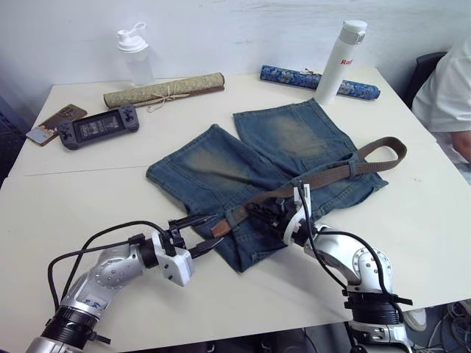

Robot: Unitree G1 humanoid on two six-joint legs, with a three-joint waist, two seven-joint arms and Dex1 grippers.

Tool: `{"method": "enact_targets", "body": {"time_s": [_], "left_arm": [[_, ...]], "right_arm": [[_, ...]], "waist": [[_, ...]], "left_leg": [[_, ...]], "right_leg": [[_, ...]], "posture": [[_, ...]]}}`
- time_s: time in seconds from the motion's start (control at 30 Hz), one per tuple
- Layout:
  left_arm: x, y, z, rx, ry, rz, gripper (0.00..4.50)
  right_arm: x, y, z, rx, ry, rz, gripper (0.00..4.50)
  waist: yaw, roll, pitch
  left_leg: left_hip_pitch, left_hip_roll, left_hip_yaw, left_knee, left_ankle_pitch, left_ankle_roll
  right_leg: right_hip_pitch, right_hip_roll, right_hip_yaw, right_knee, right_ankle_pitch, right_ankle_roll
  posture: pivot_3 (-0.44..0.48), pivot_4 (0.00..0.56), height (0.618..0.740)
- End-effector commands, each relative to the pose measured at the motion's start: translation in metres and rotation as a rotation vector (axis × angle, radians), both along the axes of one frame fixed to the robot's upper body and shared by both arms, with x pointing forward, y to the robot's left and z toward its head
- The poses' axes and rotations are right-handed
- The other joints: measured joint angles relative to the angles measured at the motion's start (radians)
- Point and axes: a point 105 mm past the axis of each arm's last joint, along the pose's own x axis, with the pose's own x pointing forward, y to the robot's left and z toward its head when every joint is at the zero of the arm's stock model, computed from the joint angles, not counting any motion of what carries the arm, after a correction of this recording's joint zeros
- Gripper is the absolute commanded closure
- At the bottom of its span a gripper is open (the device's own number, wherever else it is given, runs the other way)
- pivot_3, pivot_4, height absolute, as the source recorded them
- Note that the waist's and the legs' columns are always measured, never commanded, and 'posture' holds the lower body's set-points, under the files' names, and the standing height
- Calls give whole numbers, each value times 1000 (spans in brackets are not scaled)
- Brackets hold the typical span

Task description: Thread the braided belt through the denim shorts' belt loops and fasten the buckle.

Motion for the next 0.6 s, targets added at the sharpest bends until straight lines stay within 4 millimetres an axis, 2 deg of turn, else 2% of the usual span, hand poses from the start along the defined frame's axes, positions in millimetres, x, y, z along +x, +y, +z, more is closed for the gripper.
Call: {"method": "enact_targets", "body": {"time_s": [0.03,0.27,0.6], "left_arm": [[6,-3,-3,36,-27,17,1523],[17,-2,-20,155,-81,55,1523],[29,15,-25,229,-150,135,1523]], "right_arm": [[-8,11,-20,-5,75,42,4500],[-6,10,-15,9,65,30,4500],[-4,10,-11,26,63,20,4500]], "waist": [[-1,0,0],[-5,0,0],[-4,0,0]], "left_leg": [[0,0,0,0,0,0],[0,0,0,-1,0,0],[0,0,0,-1,0,0]], "right_leg": [[0,0,0,0,0,0],[0,1,0,0,0,0],[0,0,0,0,0,0]], "posture": [[0,150,717],[0,150,717],[0,150,717]]}}
